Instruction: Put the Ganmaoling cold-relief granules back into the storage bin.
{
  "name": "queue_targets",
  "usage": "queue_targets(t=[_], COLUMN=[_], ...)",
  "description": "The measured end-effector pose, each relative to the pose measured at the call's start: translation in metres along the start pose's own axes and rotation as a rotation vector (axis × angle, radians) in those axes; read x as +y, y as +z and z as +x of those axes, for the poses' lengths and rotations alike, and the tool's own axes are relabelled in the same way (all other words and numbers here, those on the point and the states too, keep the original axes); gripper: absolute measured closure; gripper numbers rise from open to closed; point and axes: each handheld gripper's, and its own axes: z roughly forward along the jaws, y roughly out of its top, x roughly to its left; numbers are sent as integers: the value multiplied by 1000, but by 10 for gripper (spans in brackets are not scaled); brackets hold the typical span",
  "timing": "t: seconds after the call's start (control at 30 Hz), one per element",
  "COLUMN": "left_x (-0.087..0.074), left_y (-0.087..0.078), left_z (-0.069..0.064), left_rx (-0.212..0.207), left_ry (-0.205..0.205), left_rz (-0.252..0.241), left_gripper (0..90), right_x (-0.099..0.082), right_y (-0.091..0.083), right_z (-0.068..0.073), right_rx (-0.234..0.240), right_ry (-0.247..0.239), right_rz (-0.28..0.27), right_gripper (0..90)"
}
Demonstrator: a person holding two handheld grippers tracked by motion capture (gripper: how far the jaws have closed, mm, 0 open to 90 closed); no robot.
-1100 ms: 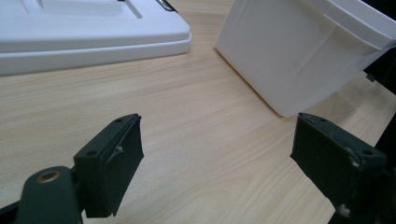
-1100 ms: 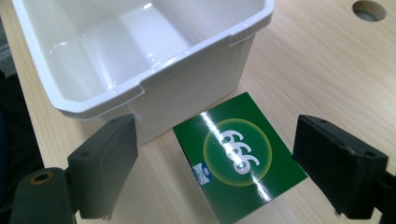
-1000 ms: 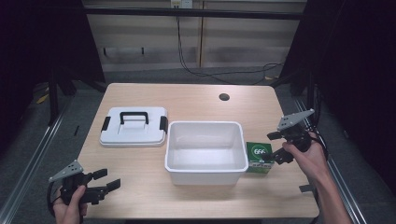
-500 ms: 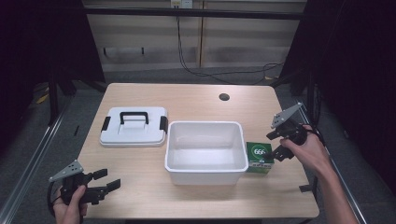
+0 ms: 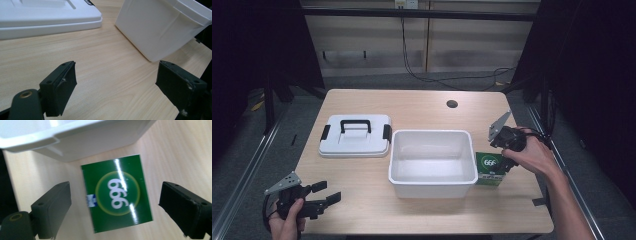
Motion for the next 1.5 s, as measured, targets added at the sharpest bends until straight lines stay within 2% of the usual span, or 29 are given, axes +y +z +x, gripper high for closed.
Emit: queue_targets(t=[0.07, 0.1, 0.17, 0.3, 0.37, 0.5, 0.67, 0.7, 0.8, 0.93, 1.03, 1.3, 1.37, 1.4, 1.43, 1.5], left_x=[0, 0, 0, 0, 0, 0, 0, 0, 0, 0, 0, 0, 0, 0, 0, 0], left_y=[0, 0, 0, 0, 0, 0, 0, 0, 0, 0, 0, 0, 0, 0, 0, 0], left_z=[0, 0, 0, 0, 0, 0, 0, 0, 0, 0, 0, 0, 1, 1, 1, 0], left_rx=[-1, -1, -1, 2, 1, 0, -1, -1, -1, -2, -2, -2, -2, -3, -2, -3], left_ry=[-1, 0, -1, 4, 1, -1, 1, 0, 1, -1, 0, 0, -1, -1, 0, 1], left_rz=[0, 0, 0, 5, 4, 4, 3, 2, 3, 4, 5, 7, 6, 6, 7, 8], left_gripper=[162, 162, 162, 162, 162, 162, 162, 162, 162, 162, 162, 162, 162, 162, 162, 162], right_x=[3, 4, 6, 5, 4, 2, 5, 5, 6, 6, 6, 8, 9, 9, 9, 11], right_y=[4, 6, 8, 11, 12, 14, 19, 21, 25, 30, 36, 44, 47, 48, 49, 50], right_z=[0, -1, 0, -1, -1, -3, -3, -3, -3, -3, -3, -3, -4, -4, -5, -5], right_rx=[16, 22, 35, 31, 42, 26, 35, 41, 44, 24, 23, 14, 24, 20, 29, 26], right_ry=[-17, -42, -52, -98, -91, -125, -145, -132, -157, -164, -173, -204, -215, -200, -219, -217], right_rz=[14, 22, 40, 58, 84, 99, 135, 144, 145, 168, 211, 240, 250, 260, 261, 265], right_gripper=[88, 89, 88, 89, 88, 88, 88, 88, 88, 88, 88, 125, 125, 125, 125, 127])
